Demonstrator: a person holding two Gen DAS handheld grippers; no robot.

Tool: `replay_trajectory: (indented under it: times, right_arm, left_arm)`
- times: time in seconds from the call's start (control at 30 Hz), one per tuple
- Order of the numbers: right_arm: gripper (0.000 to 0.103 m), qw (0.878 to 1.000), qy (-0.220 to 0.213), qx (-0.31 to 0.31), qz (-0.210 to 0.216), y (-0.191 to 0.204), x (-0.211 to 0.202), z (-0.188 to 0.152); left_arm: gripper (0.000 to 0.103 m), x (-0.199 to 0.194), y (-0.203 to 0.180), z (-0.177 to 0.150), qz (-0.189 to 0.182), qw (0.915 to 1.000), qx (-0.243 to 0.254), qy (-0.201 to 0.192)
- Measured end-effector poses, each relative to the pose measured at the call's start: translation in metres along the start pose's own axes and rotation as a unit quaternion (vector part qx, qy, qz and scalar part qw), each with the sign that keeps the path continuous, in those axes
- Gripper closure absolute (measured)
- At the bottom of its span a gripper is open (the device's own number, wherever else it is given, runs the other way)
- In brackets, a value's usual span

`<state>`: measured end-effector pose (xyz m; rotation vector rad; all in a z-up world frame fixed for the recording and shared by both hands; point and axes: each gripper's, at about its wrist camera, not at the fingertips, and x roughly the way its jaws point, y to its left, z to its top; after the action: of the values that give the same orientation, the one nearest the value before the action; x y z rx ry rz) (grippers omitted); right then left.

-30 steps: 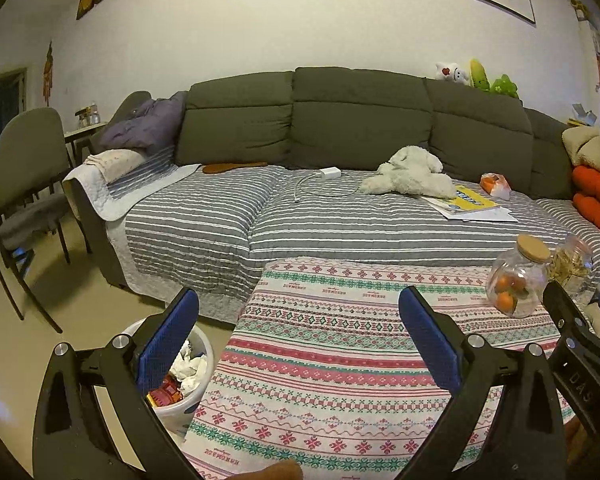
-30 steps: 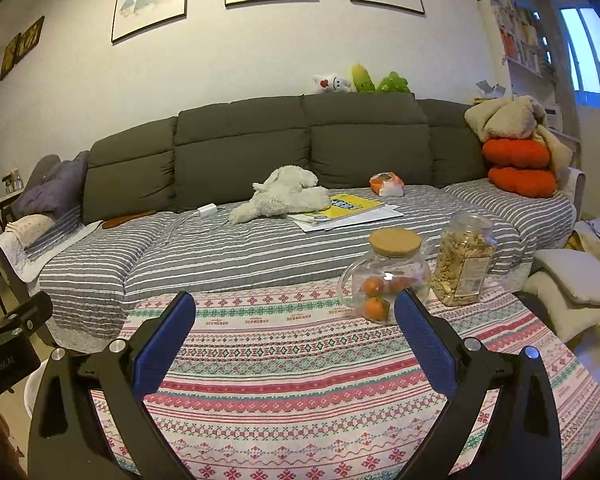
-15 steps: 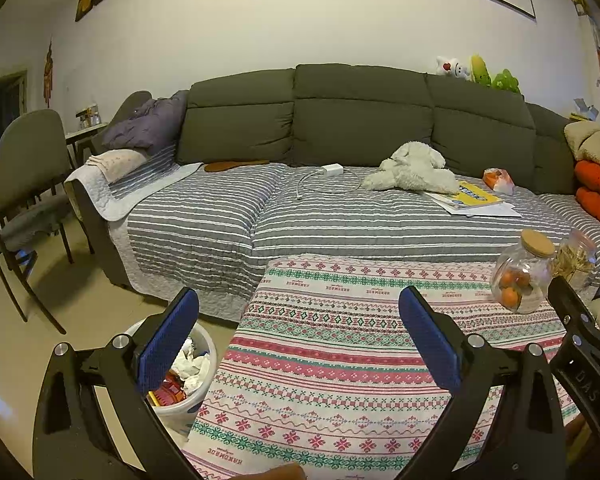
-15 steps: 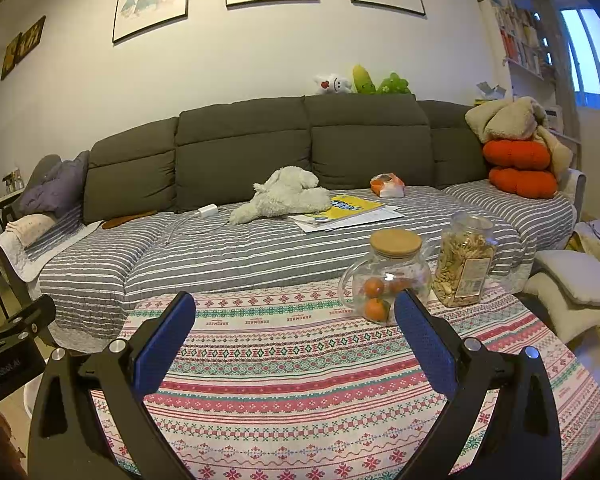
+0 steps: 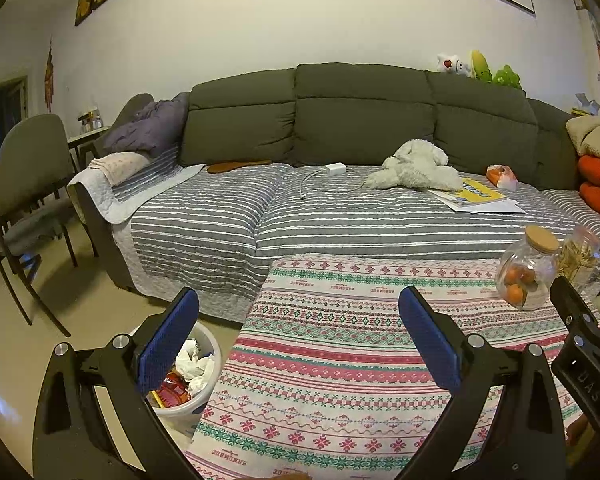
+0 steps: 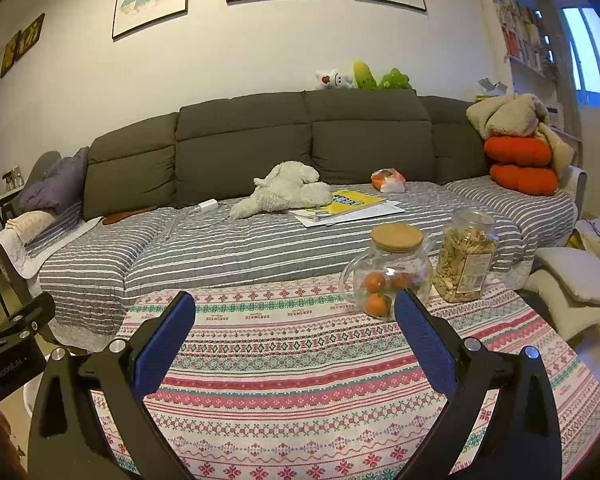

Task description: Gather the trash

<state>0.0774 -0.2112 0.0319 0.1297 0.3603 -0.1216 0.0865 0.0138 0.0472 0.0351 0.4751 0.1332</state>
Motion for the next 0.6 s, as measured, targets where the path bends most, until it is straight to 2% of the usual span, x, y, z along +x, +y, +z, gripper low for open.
replay_trajectory:
  times: [0.13,0.23,0.6]
  right_arm:
    - [0.006,1.000,0.002,0.001,0.000,-0.0015,0.0014,-0.0008]
    - [0.006,1.000,0.006,0.002,0.002,-0.0022,0.0028,-0.0015]
    - [0.006,1.000,0.009,0.002,0.002,-0.0019,0.0032,-0.0026]
  left_arm:
    - [0.008,0.0003,-0.0009,0.0004,0.001,1.0000,0.005,-0.001]
    - [0.016,0.0003,-0.0023,0.0000,0.004,0.9999,0.012,-0.006]
    - [0.024,-0.0006,-0.0069,-0.0022,-0.012,0.9995,0.025,-0.012]
